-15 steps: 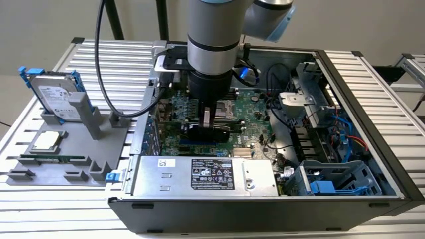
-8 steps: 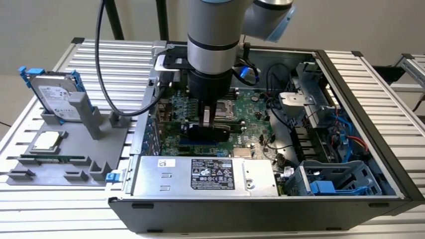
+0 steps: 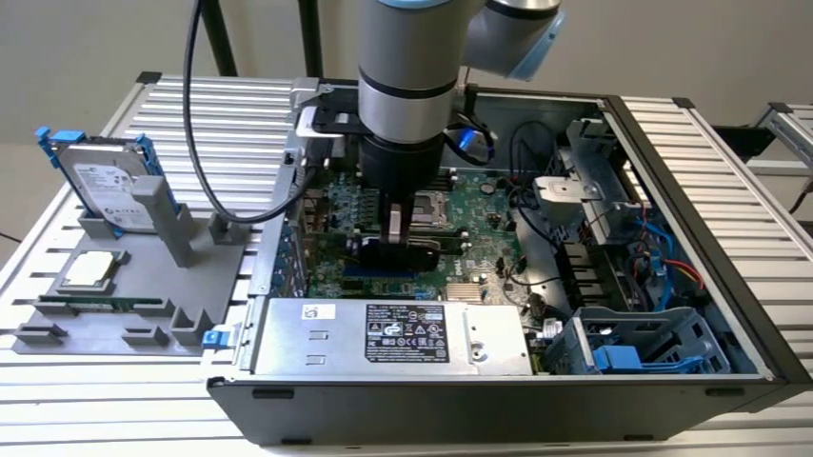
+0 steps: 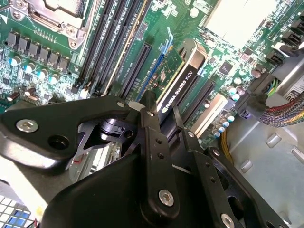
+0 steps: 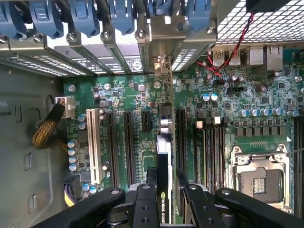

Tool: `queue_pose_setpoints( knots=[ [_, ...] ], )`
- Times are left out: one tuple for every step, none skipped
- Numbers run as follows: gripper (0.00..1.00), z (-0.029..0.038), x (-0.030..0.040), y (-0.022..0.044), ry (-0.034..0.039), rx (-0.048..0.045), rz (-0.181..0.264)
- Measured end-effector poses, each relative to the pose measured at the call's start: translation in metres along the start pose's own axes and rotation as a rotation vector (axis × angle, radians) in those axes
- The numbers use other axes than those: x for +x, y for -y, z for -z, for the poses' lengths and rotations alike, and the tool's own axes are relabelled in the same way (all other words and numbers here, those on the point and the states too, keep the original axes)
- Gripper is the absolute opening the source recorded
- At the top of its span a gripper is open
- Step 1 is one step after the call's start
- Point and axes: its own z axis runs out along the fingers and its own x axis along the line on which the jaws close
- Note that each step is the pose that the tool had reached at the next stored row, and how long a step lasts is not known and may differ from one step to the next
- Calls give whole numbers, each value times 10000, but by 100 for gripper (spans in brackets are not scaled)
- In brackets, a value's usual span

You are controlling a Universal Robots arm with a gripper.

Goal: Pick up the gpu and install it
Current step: 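Insert the gpu into the slot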

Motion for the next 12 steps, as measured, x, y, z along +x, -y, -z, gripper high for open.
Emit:
queue_pose_setpoints(
  knots=[
    [0, -4, 0, 0, -3, -1, 1],
    [0, -8, 1, 0, -6, -3, 1],
    [0, -12, 1, 0, -9, -4, 2],
    [0, -16, 1, 0, -10, -5, 2],
    [0, -17, 1, 0, -10, -5, 2],
    [0, -19, 1, 0, -8, -4, 3],
    [0, -22, 1, 0, -4, -3, 3],
    [0, -22, 1, 0, -3, -2, 2],
    [0, -22, 1, 0, -4, -2, 2],
    [0, -23, 1, 0, -5, -2, 2],
    [0, -23, 1, 0, -5, -2, 2],
    [0, -24, 1, 0, -4, -2, 2]
  ],
)
